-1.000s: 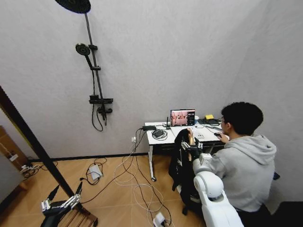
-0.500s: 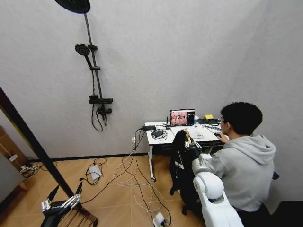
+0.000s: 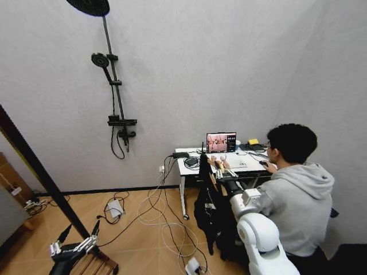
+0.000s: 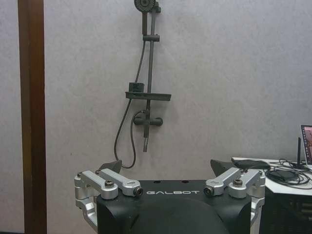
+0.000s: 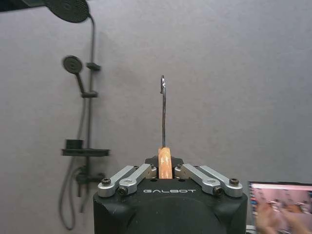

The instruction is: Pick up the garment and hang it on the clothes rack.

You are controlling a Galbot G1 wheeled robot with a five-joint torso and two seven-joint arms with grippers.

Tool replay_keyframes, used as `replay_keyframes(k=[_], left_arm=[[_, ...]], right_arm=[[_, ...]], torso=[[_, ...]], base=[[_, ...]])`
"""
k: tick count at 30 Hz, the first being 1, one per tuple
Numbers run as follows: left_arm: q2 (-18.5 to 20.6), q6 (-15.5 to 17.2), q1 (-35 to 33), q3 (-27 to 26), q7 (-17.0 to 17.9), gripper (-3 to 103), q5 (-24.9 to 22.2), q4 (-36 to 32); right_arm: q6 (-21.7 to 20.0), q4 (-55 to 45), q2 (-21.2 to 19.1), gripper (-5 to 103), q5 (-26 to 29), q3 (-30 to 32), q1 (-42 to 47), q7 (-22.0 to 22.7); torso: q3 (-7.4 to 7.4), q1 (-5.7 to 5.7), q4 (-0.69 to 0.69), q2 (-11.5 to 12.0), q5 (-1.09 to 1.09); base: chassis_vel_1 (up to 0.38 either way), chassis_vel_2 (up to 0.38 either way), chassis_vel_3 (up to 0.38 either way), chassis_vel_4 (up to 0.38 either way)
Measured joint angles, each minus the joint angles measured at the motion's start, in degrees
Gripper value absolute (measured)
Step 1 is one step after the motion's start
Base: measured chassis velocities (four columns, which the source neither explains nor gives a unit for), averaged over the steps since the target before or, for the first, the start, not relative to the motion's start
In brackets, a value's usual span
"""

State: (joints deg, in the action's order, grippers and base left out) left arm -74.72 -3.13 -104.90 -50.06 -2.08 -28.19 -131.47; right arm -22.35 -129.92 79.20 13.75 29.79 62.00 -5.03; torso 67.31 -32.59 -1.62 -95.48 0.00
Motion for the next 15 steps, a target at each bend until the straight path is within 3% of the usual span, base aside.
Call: replay_keyframes(k=[1, 4, 15], left_arm=[[0.0, 0.0, 0.0, 0.0, 0.0, 100, 0.0, 0.0], [0.0, 0.0, 0.0, 0.0, 0.0, 100, 0.0, 0.0], [0.0, 0.0, 0.0, 0.0, 0.0, 100, 0.0, 0.0]], right_arm=[[0.13, -0.74, 0.04, 10, 0.55, -0.62, 0.08, -3.42], [0.01, -1.18, 0.07, 10, 0.78, -1.38, -0.12, -5.8], [-0.42, 0.59, -0.04, 10, -0.24, -4.65, -2.02, -6.74]], torso=[[0.0, 0.0, 0.0, 0.0, 0.01], [0.0, 0.0, 0.0, 0.0, 0.0], [0.0, 0.0, 0.0, 0.0, 0.0]], base=[[0.0, 0.0, 0.0, 0.0], [0.0, 0.0, 0.0, 0.0], [0.0, 0.0, 0.0, 0.0]])
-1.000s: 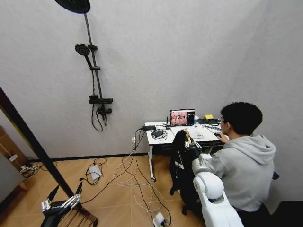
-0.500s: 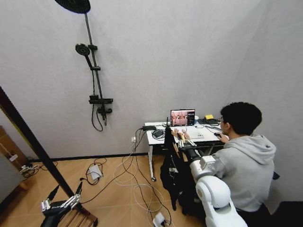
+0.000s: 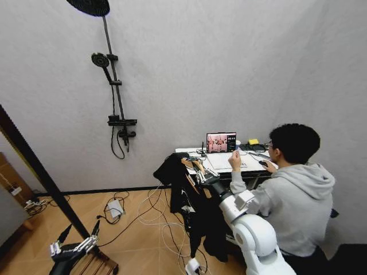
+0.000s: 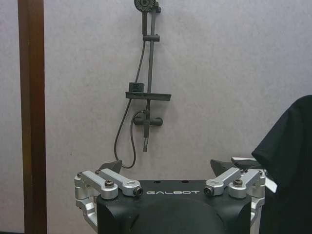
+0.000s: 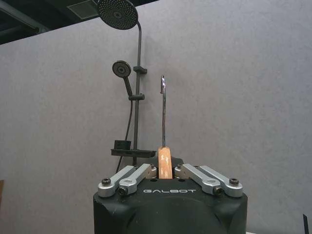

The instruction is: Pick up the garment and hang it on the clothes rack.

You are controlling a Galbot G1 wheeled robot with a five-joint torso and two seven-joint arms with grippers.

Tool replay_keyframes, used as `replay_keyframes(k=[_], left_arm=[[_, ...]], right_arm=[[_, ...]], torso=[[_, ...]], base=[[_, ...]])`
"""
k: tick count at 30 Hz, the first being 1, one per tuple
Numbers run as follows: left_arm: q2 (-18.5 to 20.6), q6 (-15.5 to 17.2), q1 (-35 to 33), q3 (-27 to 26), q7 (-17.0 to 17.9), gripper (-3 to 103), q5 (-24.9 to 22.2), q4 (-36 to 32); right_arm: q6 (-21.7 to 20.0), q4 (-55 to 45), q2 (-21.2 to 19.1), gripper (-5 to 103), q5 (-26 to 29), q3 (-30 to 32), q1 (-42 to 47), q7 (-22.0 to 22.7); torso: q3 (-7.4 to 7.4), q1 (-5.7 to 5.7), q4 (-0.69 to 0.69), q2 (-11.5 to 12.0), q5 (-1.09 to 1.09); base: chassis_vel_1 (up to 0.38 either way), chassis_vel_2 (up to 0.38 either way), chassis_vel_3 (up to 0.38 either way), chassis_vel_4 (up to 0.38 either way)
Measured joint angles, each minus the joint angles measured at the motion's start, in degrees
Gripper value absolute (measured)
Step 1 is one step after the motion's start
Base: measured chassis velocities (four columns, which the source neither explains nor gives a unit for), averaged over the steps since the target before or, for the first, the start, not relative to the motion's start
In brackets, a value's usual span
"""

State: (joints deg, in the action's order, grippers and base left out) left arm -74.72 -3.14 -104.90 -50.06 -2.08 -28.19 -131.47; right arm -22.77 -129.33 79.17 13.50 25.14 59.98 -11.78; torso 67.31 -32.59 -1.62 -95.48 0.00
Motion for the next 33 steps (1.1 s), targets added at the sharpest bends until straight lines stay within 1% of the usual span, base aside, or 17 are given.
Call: replay_keyframes(k=[16, 26, 33], left_arm=[[0.0, 0.0, 0.0, 0.0, 0.0, 100, 0.0, 0.0], [0.0, 0.0, 0.0, 0.0, 0.0, 100, 0.0, 0.0], [0.0, 0.0, 0.0, 0.0, 0.0, 100, 0.0, 0.0]], right_arm=[[0.98, 5.52, -0.95, 10, -1.03, 1.57, -2.49, 1.02], [0.86, 6.47, -1.17, 10, -1.75, 1.56, -3.02, 1.94], [1.0, 5.13, -1.33, 10, -1.86, 1.44, -1.62, 1.86]], torso=[[0.0, 0.0, 0.0, 0.0, 0.0], [0.0, 0.0, 0.0, 0.0, 0.0], [0.0, 0.0, -0.01, 0.0, 0.0]], base=[[0.0, 0.0, 0.0, 0.0], [0.0, 0.0, 0.0, 0.0], [0.0, 0.0, 0.0, 0.0]])
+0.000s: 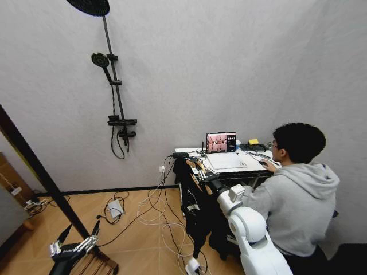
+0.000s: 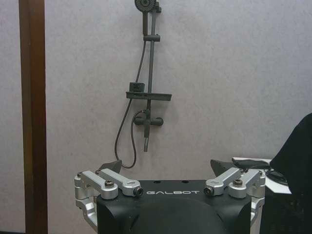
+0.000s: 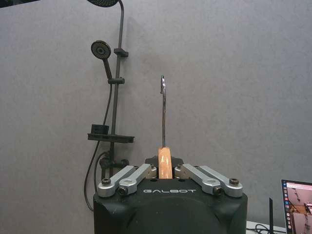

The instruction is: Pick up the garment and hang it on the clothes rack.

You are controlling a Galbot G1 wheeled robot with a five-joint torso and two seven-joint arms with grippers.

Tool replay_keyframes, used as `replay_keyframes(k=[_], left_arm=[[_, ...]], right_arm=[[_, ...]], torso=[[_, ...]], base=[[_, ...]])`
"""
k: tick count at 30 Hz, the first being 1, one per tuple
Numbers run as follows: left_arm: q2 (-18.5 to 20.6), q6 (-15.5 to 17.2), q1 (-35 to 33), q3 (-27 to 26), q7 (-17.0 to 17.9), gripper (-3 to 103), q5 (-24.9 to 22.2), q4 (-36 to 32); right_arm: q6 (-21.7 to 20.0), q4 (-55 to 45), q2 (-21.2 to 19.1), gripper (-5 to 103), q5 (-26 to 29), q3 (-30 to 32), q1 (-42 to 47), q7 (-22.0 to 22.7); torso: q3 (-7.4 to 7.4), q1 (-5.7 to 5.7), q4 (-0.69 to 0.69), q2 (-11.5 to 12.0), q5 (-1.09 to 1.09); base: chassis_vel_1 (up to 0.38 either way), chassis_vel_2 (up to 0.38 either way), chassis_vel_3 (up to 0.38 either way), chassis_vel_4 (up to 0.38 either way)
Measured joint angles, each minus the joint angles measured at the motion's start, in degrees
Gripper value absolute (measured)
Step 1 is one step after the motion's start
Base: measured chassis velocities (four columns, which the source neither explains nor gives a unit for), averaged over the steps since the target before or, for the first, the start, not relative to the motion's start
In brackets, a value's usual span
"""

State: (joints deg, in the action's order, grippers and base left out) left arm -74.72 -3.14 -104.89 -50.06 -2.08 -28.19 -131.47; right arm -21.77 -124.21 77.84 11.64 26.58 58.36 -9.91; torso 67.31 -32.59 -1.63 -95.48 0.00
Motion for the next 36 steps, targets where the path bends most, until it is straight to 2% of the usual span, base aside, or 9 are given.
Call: replay_keyframes(k=[15, 36], left_arm=[[0.0, 0.0, 0.0, 0.0, 0.0, 100, 0.0, 0.0], [0.0, 0.0, 0.0, 0.0, 0.0, 100, 0.0, 0.0]], right_arm=[[0.36, -3.98, 0.05, 10, 1.68, -1.3, 2.25, -0.8], [0.45, -6.06, -0.27, 10, 2.29, -1.4, 4.04, -2.11]], torso=[[0.0, 0.0, 0.0, 0.0, 0.01], [0.0, 0.0, 0.02, 0.0, 0.0]], base=[[0.042, 0.038, 0.043, 0.039], [0.119, 0.118, 0.118, 0.118]])
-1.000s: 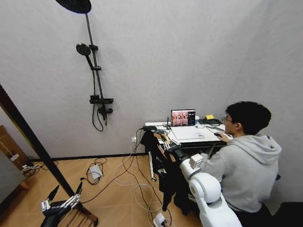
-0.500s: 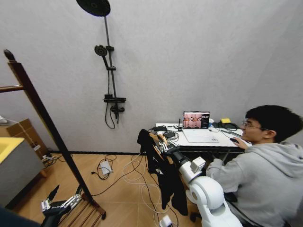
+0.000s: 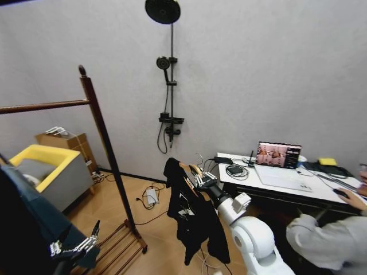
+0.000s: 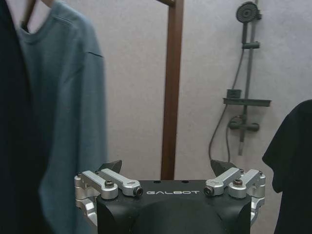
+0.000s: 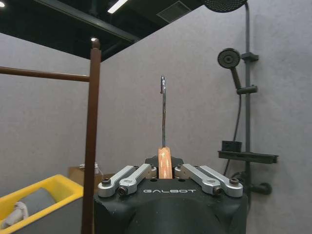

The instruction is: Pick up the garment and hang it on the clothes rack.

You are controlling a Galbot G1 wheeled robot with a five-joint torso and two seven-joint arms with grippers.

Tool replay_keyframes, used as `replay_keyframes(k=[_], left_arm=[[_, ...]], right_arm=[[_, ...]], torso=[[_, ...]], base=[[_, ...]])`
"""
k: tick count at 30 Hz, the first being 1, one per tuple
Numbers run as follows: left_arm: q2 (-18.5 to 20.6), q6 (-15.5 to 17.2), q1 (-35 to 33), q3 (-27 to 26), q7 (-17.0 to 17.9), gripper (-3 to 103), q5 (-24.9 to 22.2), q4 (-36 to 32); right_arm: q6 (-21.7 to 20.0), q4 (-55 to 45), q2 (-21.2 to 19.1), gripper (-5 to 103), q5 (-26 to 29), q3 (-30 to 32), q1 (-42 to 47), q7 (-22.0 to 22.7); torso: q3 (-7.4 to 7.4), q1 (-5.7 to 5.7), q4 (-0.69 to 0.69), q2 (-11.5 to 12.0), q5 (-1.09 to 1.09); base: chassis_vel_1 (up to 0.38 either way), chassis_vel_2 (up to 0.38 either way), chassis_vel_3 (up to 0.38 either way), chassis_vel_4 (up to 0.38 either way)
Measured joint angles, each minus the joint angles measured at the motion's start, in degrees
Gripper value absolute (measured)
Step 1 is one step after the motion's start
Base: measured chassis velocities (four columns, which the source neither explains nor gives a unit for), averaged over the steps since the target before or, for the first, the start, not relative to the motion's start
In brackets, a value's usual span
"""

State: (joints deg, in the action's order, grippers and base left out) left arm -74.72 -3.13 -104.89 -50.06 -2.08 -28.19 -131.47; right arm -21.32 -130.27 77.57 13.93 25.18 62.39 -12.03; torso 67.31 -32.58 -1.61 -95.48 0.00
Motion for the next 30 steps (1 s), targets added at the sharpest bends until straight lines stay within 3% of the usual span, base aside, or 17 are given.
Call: replay_keyframes(k=[30], left_arm=[[0.0, 0.0, 0.0, 0.0, 0.0, 100, 0.0, 0.0]], right_arm=[[0.85, -1.04, -0.13, 10, 0.16, 1.38, 0.14, 0.23]], torso=[[0.0, 0.0, 0.0, 0.0, 0.0]], base=[[0.128, 0.121, 0.128, 0.122]])
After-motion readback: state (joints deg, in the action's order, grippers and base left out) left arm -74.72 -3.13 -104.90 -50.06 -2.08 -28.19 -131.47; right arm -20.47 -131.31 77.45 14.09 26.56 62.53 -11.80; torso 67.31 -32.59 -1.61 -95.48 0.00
